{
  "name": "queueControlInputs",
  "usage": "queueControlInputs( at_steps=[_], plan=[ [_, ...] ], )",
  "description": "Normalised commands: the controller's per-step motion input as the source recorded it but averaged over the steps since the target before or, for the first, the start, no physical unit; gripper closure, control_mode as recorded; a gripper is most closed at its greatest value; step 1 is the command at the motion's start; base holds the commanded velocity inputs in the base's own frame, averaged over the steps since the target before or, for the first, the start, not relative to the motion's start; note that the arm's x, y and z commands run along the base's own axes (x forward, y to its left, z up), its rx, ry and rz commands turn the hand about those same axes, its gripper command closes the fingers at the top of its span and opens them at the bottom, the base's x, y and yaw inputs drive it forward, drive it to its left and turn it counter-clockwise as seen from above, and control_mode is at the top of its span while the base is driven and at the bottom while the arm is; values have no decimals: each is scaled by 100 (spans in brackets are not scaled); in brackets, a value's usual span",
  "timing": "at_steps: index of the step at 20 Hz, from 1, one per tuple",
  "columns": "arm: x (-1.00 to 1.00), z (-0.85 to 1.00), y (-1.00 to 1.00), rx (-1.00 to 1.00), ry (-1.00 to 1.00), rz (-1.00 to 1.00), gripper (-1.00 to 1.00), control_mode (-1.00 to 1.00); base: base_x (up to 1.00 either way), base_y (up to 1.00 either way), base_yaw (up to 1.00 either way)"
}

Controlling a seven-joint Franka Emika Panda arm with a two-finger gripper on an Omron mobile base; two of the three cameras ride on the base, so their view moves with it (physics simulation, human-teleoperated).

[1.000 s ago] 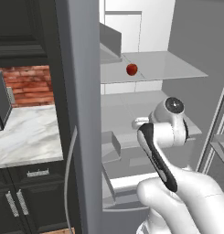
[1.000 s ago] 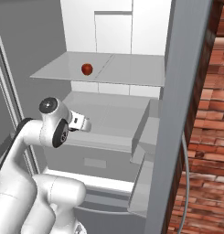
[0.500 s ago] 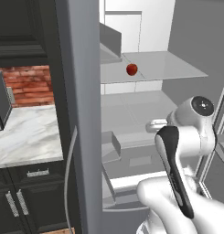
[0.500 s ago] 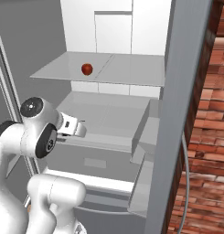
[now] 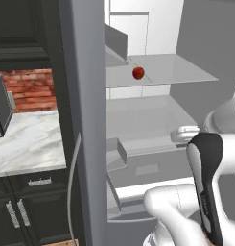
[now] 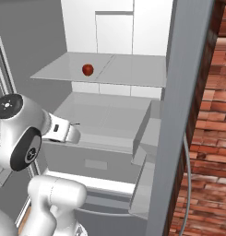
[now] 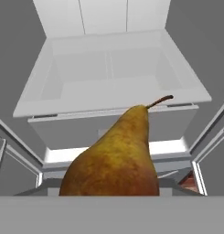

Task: Pick the apple and pear from the fridge and place them inside the tupperware on the counter.

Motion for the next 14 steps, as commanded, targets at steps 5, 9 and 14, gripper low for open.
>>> queueControlInputs(
  at_steps=[5, 9, 14],
  plan=[
    [-48, 4, 0, 0, 0, -2, 100, -100, 0, 0, 0],
    [-25, 1, 0, 0, 0, -2, 100, -100, 0, 0, 0],
    [-37, -4, 0, 0, -21, 0, 100, -100, 0, 0, 0]
  ],
)
